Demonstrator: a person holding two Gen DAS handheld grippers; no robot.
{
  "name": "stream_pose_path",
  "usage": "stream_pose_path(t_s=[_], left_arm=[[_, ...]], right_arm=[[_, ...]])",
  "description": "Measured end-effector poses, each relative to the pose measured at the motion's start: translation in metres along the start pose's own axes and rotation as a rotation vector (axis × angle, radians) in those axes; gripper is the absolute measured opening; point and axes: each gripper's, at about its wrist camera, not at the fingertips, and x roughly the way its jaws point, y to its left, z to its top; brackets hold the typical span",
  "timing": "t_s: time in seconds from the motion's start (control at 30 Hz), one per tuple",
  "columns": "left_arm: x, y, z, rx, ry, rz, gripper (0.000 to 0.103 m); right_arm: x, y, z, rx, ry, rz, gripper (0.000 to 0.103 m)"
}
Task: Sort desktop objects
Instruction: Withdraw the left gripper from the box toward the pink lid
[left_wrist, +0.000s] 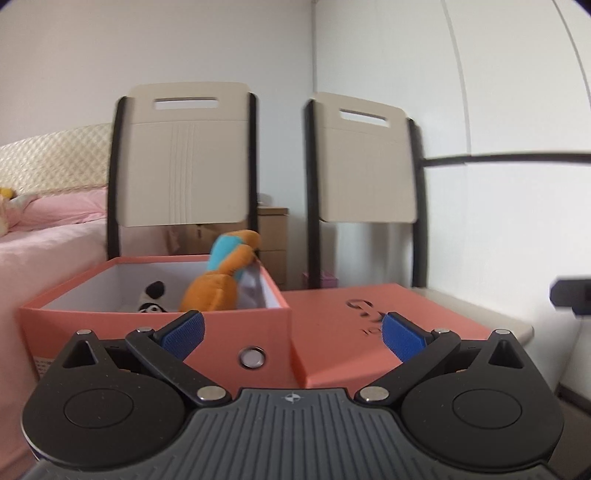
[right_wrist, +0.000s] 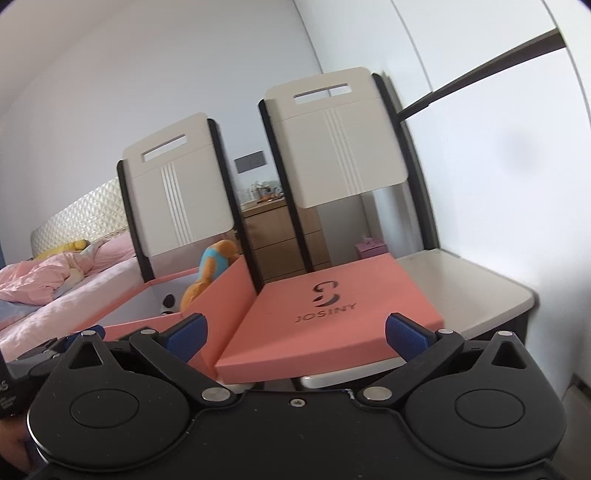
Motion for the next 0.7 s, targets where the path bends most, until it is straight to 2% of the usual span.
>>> stream_pose_path(t_s=[0.17, 0.4, 0.53, 0.7], left_arm=[[0.005, -0.018, -0.008, 0.054, 0.033, -0.085, 0.103], [0.033, -0.038, -0.024, 0.098, 0.059, -0.160, 0.103], [0.060, -0.040, -0.034, 0.087, 0.073, -0.182, 0.103], [0.090, -0.038, -0.055, 0.106, 0.096, -0.180, 0.103]], right_arm=[[0.001, -0.016, 0.006, -0.006, 0.023, -0.025, 0.102], [0.020, -0.043, 0.019, -0.020, 0.064, -0.001, 0.102], [0.049, -0.054, 0.024, -0.107, 0.083, -0.022, 0.102], [0.087, -0.072, 0.014, -0.108, 0.124, -0.038, 0.102]])
